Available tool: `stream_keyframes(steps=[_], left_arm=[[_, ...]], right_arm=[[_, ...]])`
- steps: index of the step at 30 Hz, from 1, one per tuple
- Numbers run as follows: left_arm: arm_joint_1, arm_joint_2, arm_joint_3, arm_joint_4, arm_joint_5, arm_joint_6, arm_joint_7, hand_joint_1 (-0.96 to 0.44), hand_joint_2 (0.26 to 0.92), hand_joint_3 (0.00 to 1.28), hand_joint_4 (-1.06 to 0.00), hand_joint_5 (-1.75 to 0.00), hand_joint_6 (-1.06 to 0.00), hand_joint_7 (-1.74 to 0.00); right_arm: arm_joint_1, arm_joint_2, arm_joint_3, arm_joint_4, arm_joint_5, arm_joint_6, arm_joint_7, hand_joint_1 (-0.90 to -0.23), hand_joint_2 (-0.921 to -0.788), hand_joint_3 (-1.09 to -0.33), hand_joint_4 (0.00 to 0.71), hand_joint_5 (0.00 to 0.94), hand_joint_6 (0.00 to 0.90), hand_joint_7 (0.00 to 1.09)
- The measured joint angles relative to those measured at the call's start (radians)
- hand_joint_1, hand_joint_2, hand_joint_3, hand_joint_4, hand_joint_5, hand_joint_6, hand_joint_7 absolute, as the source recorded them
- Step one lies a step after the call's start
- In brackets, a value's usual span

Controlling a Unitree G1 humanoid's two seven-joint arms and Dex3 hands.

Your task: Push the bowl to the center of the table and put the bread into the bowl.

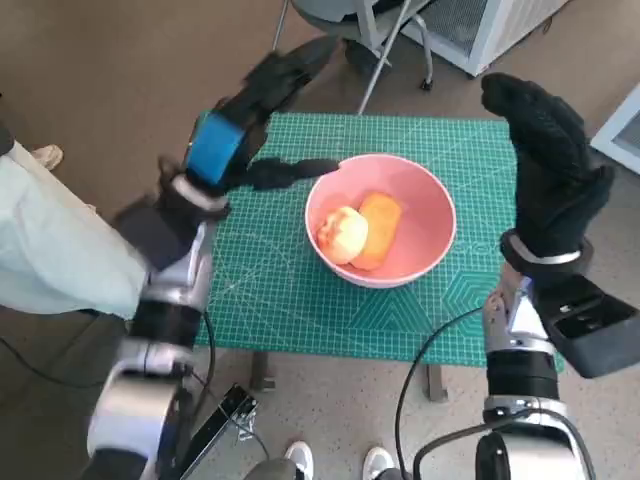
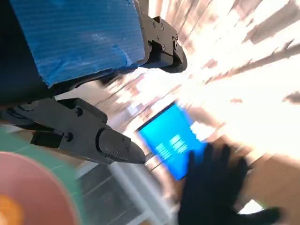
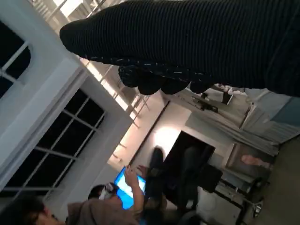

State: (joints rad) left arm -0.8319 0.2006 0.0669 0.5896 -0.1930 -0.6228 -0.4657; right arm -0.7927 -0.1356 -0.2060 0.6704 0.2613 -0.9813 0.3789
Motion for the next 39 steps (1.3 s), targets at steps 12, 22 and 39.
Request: stream_keyframes(steps=[12, 22, 39], left_arm=[[0.155, -0.059, 0.028, -0.249, -0.062, 0.122, 0.091, -0.26, 0.921, 0.15, -0.42, -0.04, -0.13, -0.82], [0.189, -0.077, 0.038, -0.266, -0.048, 0.131, 0.150, -0.31, 0.921, 0.15, -0.42, -0.04, -0.18, -0.72], [0.206, -0.083, 0.031, -0.299, -0.059, 0.150, 0.111, -0.31, 0.921, 0.17, -0.40, -0.03, -0.16, -0.74]], right_arm=[[-0.030, -0.010, 0.019, -0.014, -0.057, 0.011, -0.044, -0.552, -0.921, -0.743, 0.351, 0.005, 0.031, 0.79], [-0.052, -0.018, 0.037, 0.003, -0.059, 0.018, -0.032, -0.551, -0.921, -0.744, 0.340, 0.000, 0.027, 0.77], [-0.059, -0.019, 0.050, 0.014, -0.073, 0.034, -0.045, -0.572, -0.921, -0.745, 0.332, 0.000, 0.028, 0.76]])
